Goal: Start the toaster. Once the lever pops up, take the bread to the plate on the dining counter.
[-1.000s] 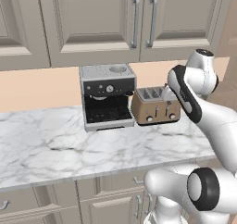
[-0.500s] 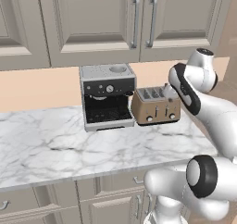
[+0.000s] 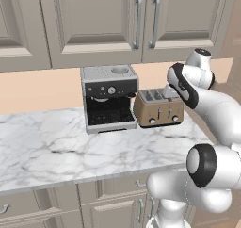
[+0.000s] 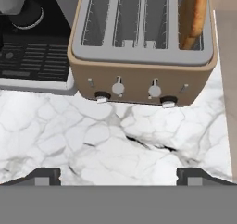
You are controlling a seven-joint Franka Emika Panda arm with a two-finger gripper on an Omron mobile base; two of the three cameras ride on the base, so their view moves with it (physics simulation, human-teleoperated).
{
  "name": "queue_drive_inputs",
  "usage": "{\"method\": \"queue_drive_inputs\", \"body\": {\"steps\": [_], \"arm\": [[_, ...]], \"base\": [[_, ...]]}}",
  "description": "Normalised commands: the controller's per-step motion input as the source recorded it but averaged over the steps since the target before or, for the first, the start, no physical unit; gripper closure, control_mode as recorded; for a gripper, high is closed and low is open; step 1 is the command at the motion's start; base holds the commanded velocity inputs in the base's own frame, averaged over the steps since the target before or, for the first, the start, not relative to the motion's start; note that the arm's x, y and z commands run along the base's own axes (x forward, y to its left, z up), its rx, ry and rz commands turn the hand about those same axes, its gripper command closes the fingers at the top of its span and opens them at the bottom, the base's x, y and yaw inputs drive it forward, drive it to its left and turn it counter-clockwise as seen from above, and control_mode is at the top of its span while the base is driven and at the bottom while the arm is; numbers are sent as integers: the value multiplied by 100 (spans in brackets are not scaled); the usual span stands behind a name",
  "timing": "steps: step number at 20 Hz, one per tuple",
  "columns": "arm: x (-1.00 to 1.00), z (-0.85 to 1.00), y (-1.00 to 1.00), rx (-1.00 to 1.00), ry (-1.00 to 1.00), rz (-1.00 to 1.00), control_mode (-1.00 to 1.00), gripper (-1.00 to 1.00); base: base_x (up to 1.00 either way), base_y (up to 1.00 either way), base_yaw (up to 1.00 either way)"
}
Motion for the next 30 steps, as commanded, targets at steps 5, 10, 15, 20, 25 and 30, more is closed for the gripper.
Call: {"method": "queue_drive_inputs", "body": {"steps": [5,10,15,20,25,30], "arm": [[27,-29,0,0,0,0,-100,-100],[23,-41,-5,0,0,0,-100,-100],[20,-43,-14,0,0,0,-100,-100],[19,-34,-18,0,0,0,-100,-100],[25,-24,-13,0,0,0,-100,-100],[23,-16,-8,0,0,0,-100,-100]], "base": [[0,0,0],[0,0,0],[0,0,0],[0,0,0],[0,0,0],[0,0,0]]}}
